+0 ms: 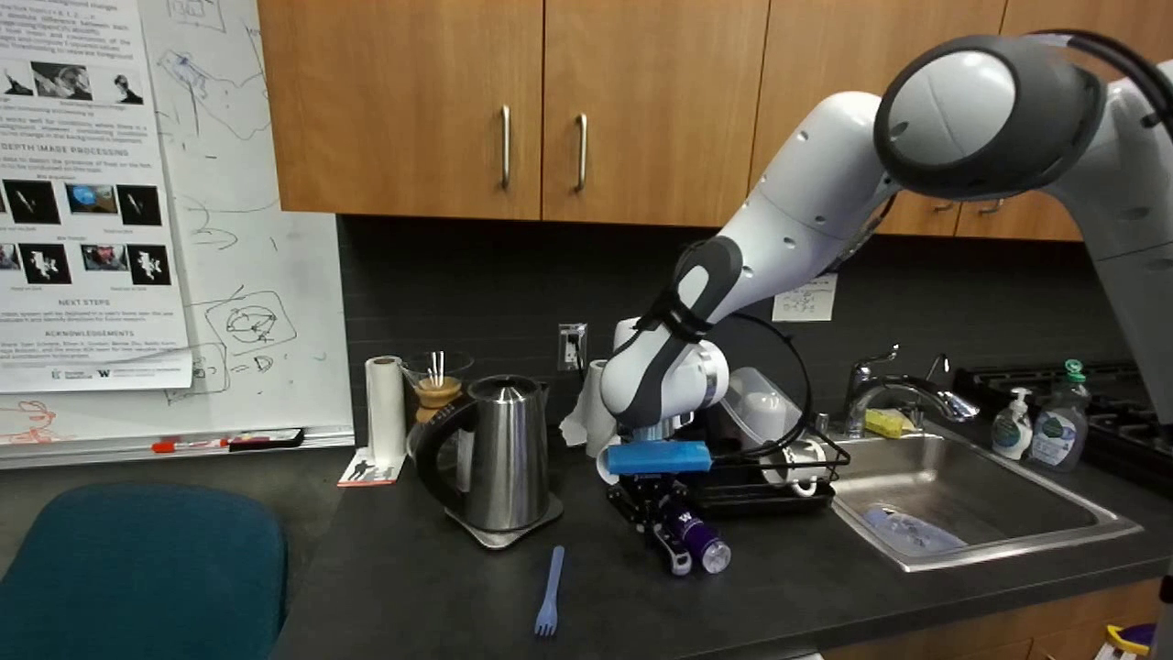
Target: Pick up the knife
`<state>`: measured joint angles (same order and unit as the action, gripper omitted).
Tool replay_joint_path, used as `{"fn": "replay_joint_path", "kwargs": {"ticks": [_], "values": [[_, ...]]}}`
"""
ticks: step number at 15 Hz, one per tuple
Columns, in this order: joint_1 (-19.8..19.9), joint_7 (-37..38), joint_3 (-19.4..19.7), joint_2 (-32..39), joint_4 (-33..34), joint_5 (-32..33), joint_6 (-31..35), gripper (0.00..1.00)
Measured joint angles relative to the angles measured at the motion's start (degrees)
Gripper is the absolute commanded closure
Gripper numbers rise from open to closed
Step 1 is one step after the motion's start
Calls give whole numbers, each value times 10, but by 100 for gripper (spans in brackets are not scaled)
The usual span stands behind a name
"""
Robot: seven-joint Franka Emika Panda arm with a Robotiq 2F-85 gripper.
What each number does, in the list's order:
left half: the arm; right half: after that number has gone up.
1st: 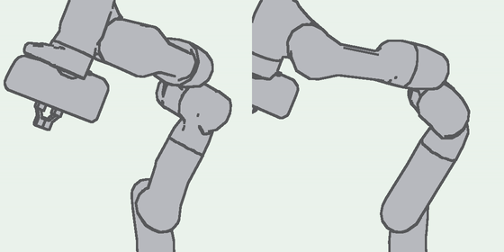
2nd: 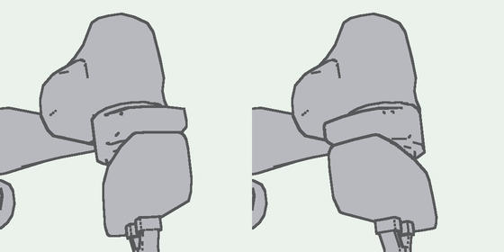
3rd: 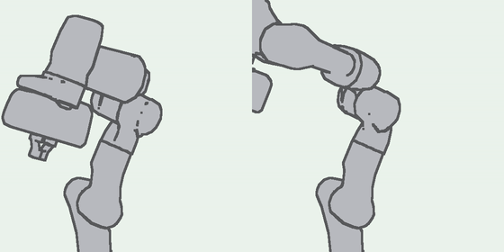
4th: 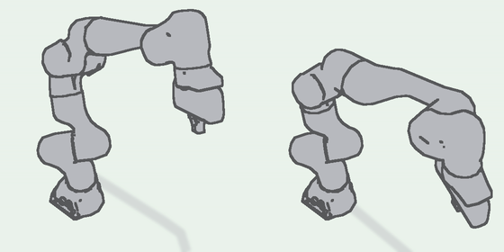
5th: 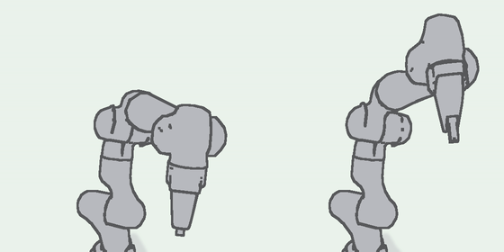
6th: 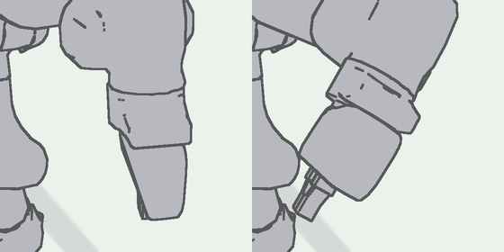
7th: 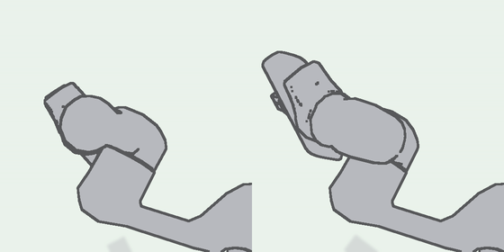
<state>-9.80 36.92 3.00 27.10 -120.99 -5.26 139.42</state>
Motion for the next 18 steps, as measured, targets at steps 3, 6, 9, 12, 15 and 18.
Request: {"fn": "replay_joint_path", "kwargs": {"ticks": [3,6,9,12,15,18], "values": [[-12,13,0,-50,-57,1,37,100],[-17,19,-5,-103,-116,1,58,100],[-10,16,-13,-166,-179,0,62,100],[-6,17,-26,-229,-241,0,62,100],[-3,23,-38,-286,-295,0,62,100],[9,29,-51,-348,-342,-9,59,93]]}}
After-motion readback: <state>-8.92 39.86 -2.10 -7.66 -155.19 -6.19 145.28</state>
